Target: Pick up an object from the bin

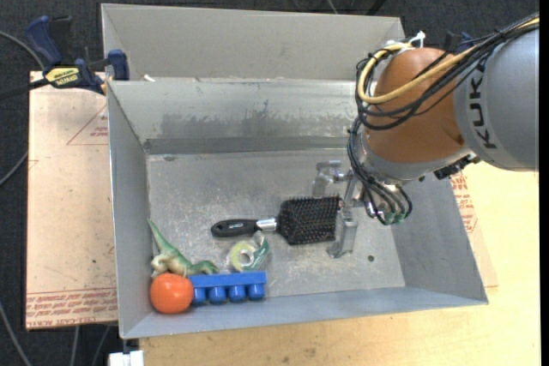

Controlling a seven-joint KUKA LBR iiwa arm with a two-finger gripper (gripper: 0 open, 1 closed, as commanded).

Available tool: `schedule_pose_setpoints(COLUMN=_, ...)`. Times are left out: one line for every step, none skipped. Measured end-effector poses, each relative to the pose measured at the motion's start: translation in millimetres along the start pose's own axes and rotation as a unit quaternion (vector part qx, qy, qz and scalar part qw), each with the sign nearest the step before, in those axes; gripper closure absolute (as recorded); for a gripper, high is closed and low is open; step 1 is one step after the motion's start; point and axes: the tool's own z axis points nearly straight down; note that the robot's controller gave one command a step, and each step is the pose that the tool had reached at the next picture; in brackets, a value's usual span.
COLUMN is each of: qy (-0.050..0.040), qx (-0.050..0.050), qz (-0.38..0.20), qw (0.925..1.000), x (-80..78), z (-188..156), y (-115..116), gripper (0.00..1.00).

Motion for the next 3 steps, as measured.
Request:
schedule_pose_setpoints(qy=-0.0040, qx=0.000, qz=0.000, qw=1.0000, x=-1.8, z=-4.2, y=0.0, gripper=0.00)
schedule_pose_setpoints(qy=-0.0068, qx=-0.001, qz=0.034, qw=0.9994, x=-13.3, z=57.1, y=-7.4, gripper=0.00)
schedule_pose_setpoints(qy=-0.0114, qx=-0.001, qz=0.051, qw=0.9987, x=-17.3, z=104.2, y=-12.0, gripper=0.00)
